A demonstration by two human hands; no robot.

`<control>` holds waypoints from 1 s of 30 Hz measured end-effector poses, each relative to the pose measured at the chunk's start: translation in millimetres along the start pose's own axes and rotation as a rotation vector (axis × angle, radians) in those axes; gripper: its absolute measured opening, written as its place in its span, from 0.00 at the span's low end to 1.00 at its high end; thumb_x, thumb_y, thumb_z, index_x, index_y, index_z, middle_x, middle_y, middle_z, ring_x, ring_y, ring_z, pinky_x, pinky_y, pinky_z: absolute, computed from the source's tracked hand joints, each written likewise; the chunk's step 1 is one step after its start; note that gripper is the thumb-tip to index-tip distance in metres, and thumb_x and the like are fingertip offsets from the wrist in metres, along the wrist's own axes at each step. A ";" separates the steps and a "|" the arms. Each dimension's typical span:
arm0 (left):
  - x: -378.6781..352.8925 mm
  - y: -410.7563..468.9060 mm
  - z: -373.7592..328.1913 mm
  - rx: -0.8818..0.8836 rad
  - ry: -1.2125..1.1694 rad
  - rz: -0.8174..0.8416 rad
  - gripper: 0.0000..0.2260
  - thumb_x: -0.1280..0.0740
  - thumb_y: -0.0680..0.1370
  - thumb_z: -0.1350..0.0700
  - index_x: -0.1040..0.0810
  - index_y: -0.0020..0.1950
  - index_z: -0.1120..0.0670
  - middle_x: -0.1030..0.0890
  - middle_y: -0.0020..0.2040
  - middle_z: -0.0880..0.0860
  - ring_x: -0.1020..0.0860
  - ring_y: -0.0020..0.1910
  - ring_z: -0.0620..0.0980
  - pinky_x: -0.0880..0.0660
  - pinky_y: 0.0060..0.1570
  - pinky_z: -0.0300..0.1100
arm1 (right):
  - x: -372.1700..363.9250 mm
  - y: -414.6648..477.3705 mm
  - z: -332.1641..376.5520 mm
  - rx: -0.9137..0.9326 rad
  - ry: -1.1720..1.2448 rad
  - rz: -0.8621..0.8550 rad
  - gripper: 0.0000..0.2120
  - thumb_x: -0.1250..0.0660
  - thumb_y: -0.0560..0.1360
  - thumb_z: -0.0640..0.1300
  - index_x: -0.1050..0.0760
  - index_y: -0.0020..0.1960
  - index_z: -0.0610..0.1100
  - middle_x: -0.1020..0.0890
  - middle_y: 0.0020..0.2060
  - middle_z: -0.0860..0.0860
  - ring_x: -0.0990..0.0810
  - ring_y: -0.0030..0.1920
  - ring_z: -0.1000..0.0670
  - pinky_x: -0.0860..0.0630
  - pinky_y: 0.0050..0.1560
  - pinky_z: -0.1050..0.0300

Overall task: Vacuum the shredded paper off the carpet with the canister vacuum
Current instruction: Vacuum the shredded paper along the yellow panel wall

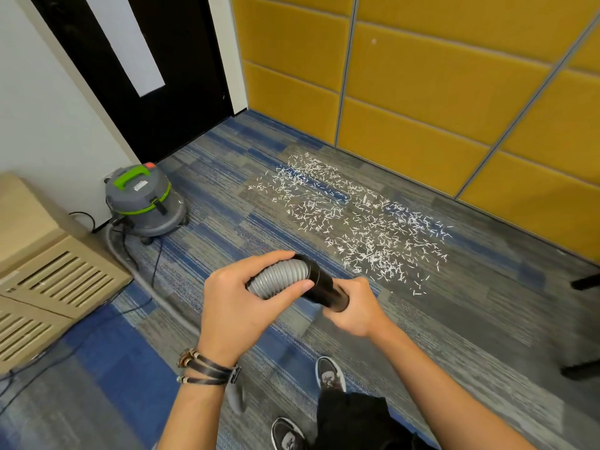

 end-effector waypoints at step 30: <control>-55.4 65.3 -7.5 -0.016 -0.017 0.060 0.19 0.18 0.66 0.38 0.12 0.53 0.42 0.13 0.48 0.38 0.14 0.49 0.41 0.18 0.53 0.42 | 30.4 48.0 -33.5 -0.044 0.081 0.039 0.17 0.30 0.65 0.35 0.33 0.31 0.54 0.29 0.23 0.59 0.33 0.25 0.56 0.38 0.29 0.61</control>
Point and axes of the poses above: each hand's wrist, its own y-axis towards the middle knuckle, its own x-axis out of the back of the hand, z = x × y, the point moved 8 cm from there along y, towards the middle knuckle
